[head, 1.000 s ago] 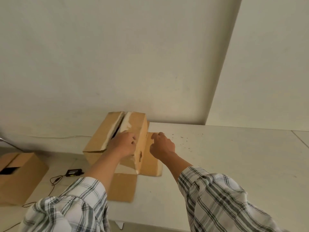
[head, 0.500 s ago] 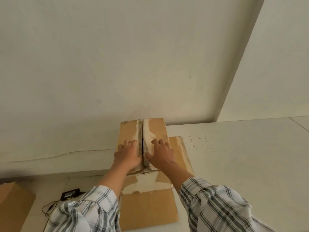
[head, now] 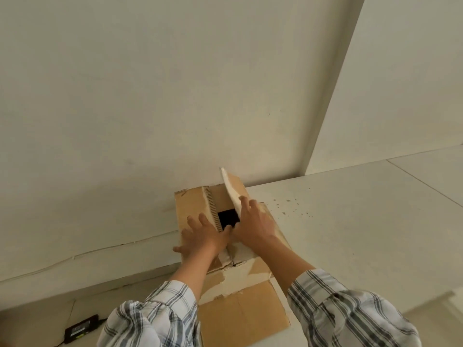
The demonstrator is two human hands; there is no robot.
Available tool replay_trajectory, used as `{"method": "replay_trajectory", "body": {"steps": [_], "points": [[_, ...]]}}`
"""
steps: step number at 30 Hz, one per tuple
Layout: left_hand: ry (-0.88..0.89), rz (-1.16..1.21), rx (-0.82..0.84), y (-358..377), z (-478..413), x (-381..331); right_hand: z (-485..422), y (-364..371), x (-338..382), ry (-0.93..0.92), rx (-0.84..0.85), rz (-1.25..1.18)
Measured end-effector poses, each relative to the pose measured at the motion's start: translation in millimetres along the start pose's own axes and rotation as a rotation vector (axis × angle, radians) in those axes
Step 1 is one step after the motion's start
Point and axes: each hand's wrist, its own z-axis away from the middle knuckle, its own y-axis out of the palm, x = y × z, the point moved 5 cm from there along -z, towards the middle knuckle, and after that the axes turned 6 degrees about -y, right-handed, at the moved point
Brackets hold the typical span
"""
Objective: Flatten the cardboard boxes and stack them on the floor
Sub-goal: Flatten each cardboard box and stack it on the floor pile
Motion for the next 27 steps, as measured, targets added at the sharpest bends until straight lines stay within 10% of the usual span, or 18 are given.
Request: {"method": "replay_trajectory", "body": {"steps": [10, 23, 27], "points": [[0.043, 0.003, 0.074, -36, -8, -7, -7, -27, -58, 0.011, -0.063, 0.649], [0.095, -0.714, -0.346, -86, -28, 59, -18, 32, -44, -0.057, 0.207, 0.4], [0.14, -0.419, -0.193, -40, -30, 62, -27, 32, -42, -0.089, 0.268, 0.441]]}}
